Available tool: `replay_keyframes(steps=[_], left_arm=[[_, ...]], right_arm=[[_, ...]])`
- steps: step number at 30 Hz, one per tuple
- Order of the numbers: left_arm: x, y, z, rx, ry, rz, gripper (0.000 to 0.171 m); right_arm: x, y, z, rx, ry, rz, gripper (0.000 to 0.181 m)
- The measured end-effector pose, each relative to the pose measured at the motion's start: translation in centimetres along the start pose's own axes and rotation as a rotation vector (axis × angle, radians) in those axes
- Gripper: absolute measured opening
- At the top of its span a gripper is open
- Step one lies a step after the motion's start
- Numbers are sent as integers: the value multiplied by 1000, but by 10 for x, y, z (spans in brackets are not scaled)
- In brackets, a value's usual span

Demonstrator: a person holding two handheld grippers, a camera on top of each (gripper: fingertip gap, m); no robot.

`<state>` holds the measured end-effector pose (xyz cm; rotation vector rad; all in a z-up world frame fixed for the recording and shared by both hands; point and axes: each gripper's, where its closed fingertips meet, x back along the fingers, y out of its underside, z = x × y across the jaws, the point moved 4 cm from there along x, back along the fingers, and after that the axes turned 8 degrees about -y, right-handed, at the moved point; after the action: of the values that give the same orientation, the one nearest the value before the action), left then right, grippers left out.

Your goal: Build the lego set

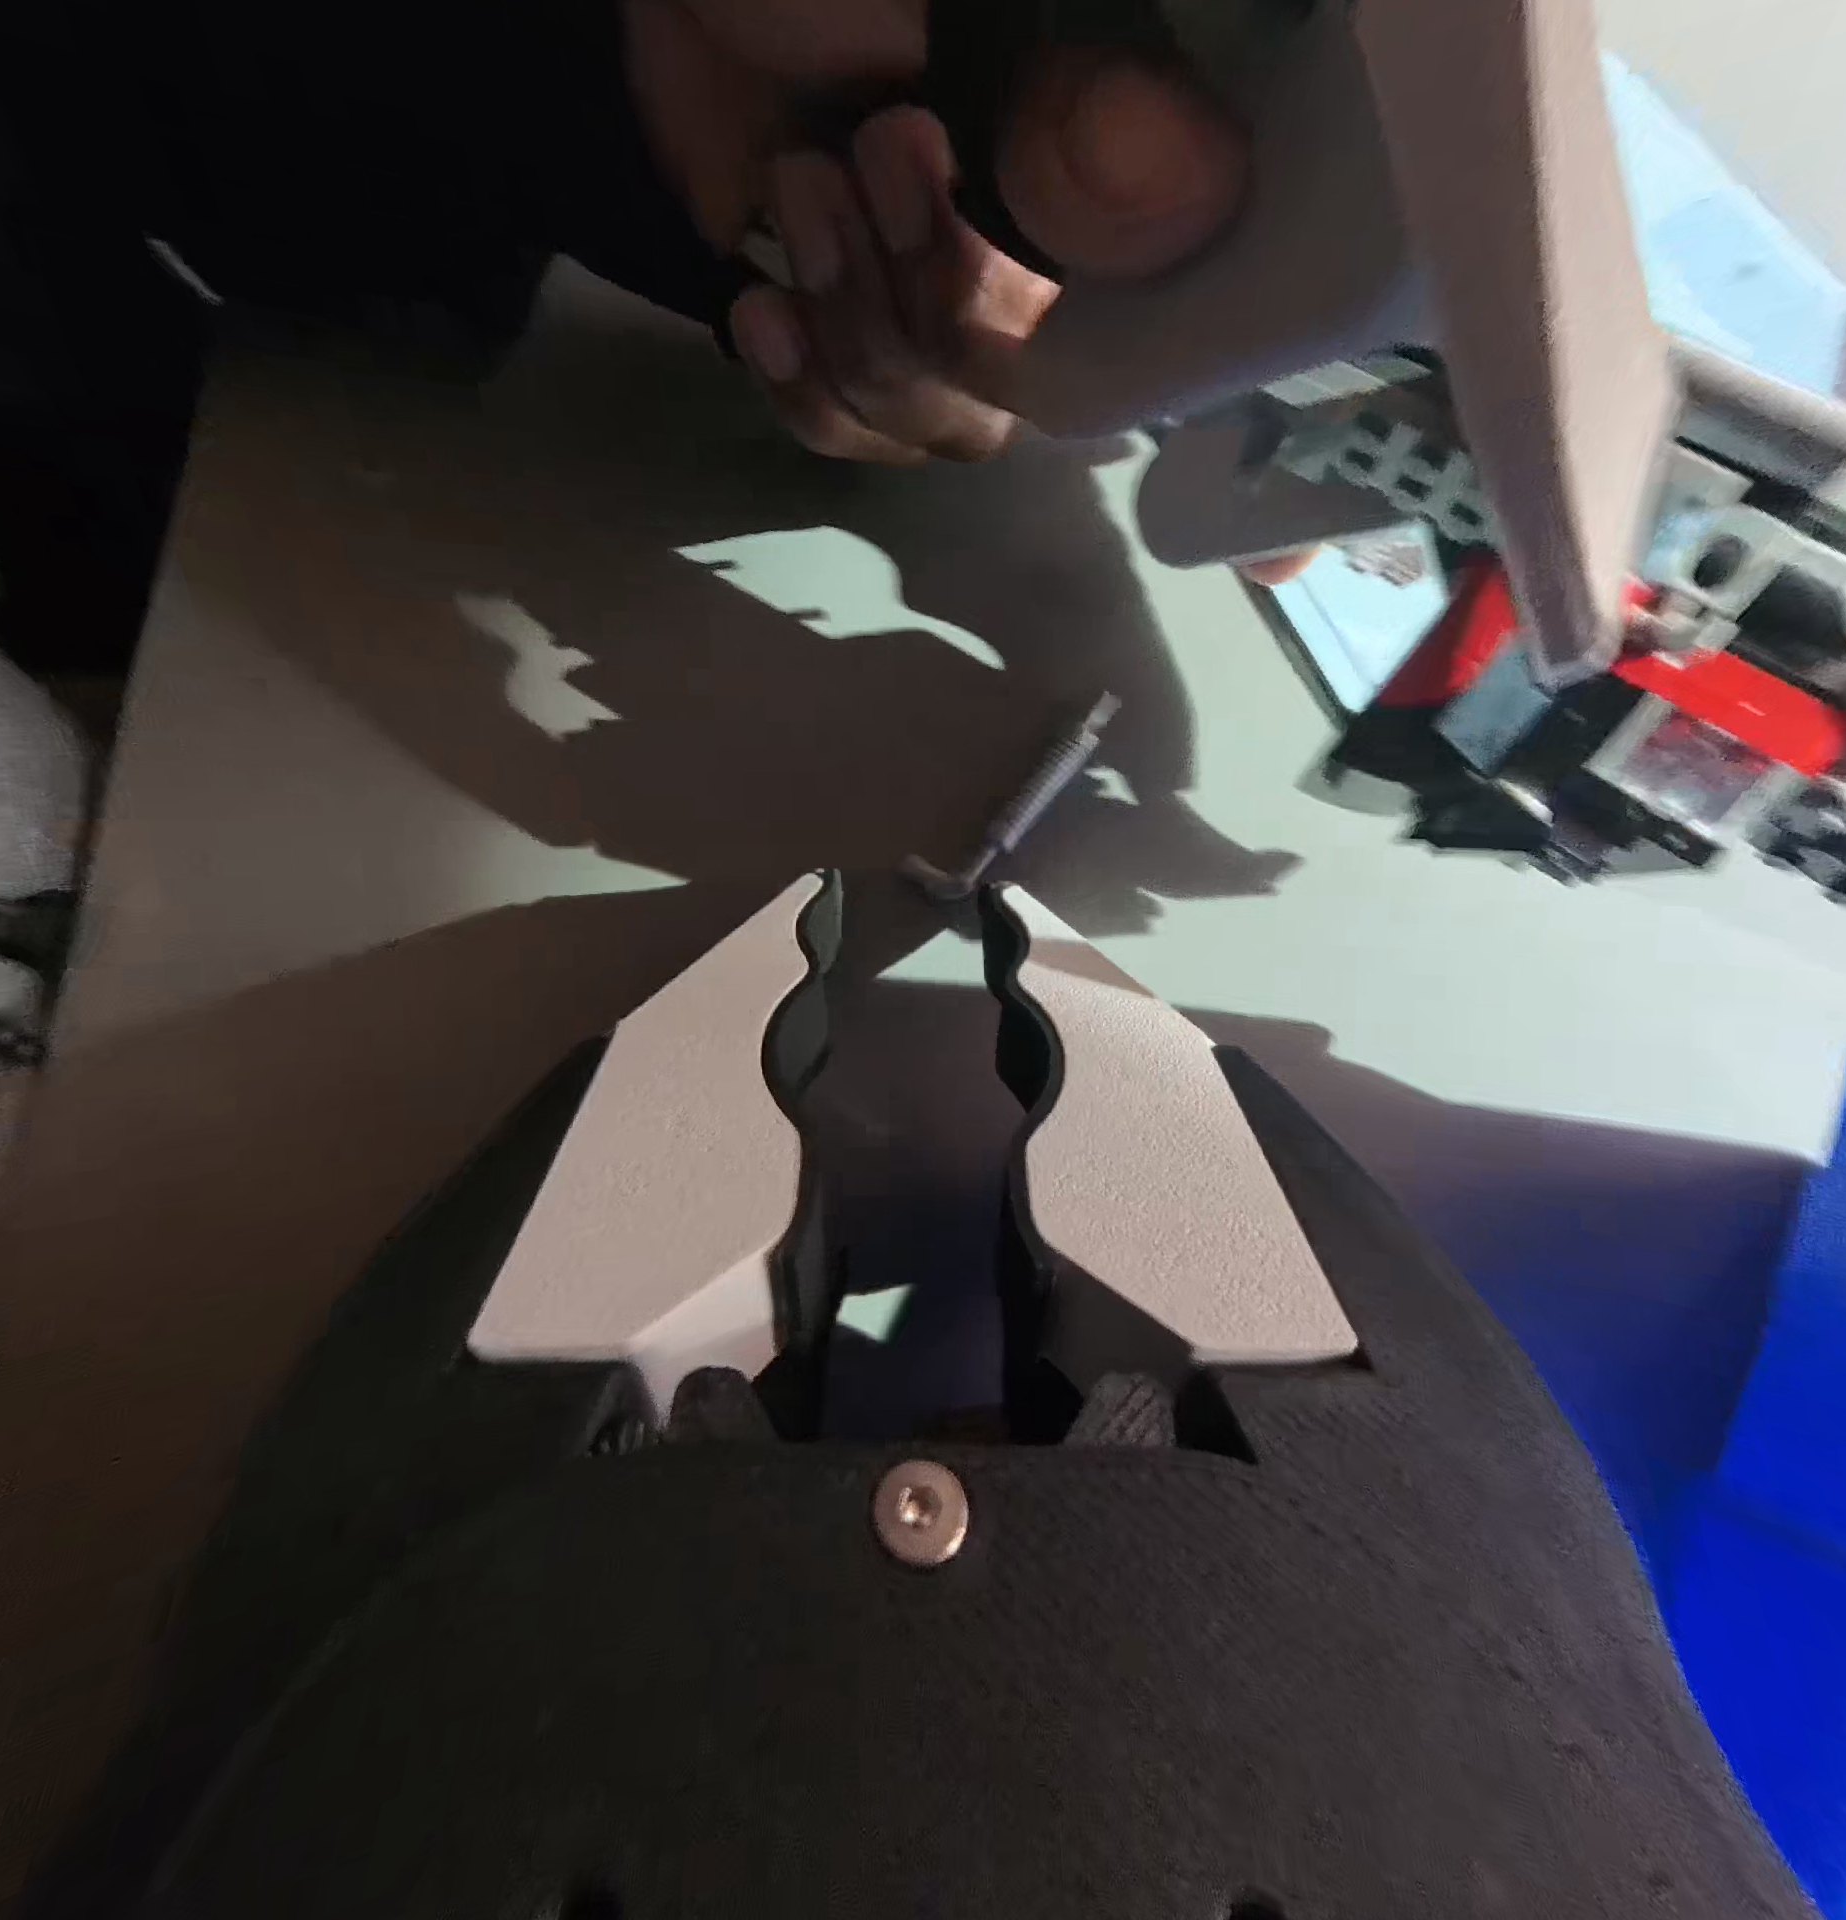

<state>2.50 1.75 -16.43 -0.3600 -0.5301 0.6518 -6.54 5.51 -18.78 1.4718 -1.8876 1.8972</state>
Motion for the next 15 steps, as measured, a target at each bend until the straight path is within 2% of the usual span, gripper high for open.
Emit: replay_keyframes(steps=[4, 8, 10, 15], left_arm=[[1, 2, 0, -13, -6, -5, 53], [6, -4, 4, -25, -2, 32, 53], [8, -7, 0, -27, -20, 48, 53], [13, -10, -3, -22, -38, 68, 53]], right_arm=[[-10, -7, -25, 89, -143, -16, 34], [7, -18, 1, 166, -5, 35, 33], [9, -20, 7, 171, 5, 51, 34], [-4, -9, 18, 234, 138, -64, 31]])
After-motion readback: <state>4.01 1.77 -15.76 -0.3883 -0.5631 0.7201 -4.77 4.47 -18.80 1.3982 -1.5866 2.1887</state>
